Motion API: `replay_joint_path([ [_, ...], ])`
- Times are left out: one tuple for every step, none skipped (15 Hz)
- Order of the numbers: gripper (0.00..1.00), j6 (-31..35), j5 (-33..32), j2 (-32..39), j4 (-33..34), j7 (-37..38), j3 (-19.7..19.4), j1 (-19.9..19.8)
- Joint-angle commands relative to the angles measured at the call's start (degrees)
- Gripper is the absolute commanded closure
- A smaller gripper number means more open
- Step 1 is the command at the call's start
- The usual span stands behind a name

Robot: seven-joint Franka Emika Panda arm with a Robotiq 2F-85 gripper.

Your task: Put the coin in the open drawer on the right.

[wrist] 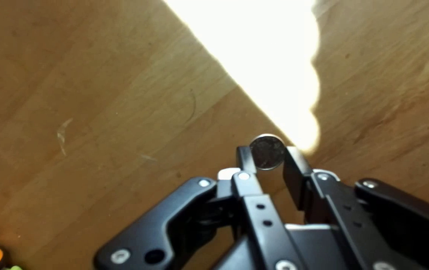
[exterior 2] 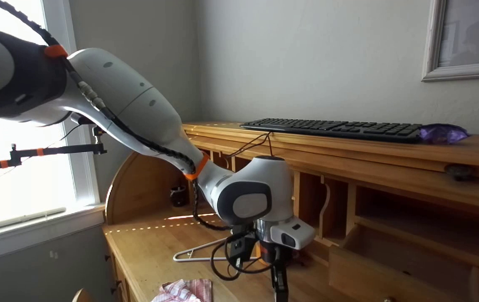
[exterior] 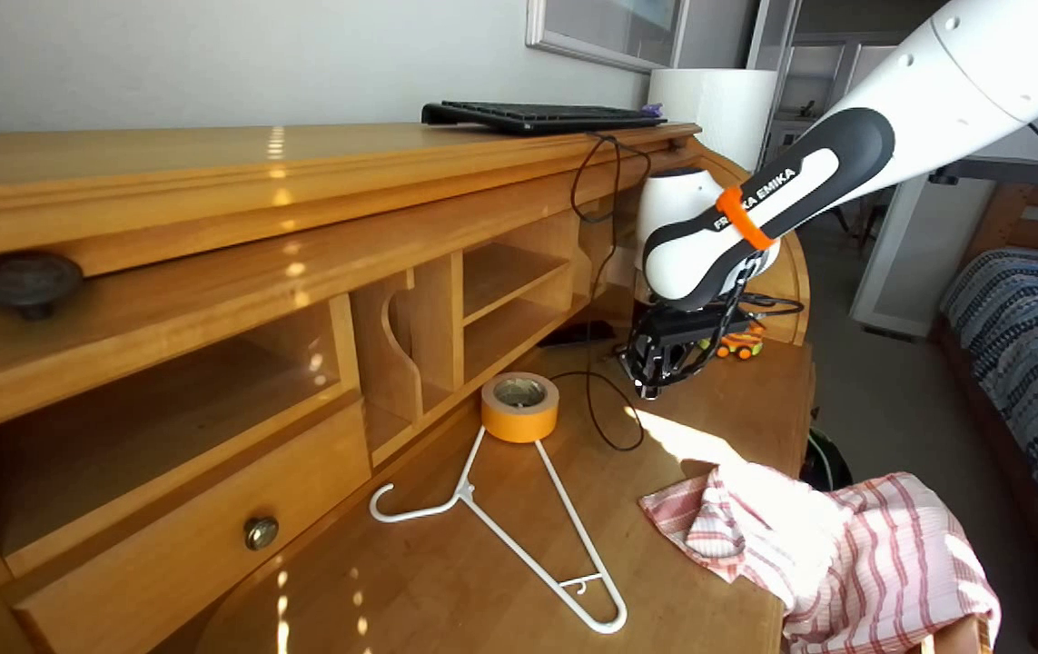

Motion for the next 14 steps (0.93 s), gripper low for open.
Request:
replay_joint_path([
  [0.94,1.30,-1.26,-6.90,-7.63,2.07,-0.87,1.71],
  [0.94,2.27,-1.01,-8.37,-9.11,2.26,-0.73,1.74],
  [0.94,2.36,-0.66,-10.23,-10.72,2.41,-0.53,1.64],
  [0.94,2.56,-0.56,-11.81,-12.01,2.60,-0.47,1.62],
  [0.94,2.88,-0.51,-13.45,-13.31,3.30,-0.62,1.68],
  [0.94,3.83,-0.12,-14.85,-14.20,4.65,-0.86,1.59],
  [0.94,4.56,0.36,-16.11,-14.91,5.96,-0.99,1.37],
  [0.94,5.80,0.32,-17.17,-15.59,7.12,-1.36,1.29],
  [0.94,6.68,0.26,-18.27,-16.34,7.83,-1.58,1.13],
  [0.94,9.80,-0.14,-18.99,-17.30,9.23,-2.31,1.27],
  [0.94,11.13,0.24,-19.99,-18.11,9.86,-2.44,1.03],
  [0.94,13.51,0.18,-20.83,-19.15,10.49,-2.87,1.06],
  [0.94,16.11,-0.01,-21.64,-20.32,11.27,-3.37,1.23],
  [0.94,18.80,0.22,-22.26,-21.15,11.77,-3.62,1.19],
])
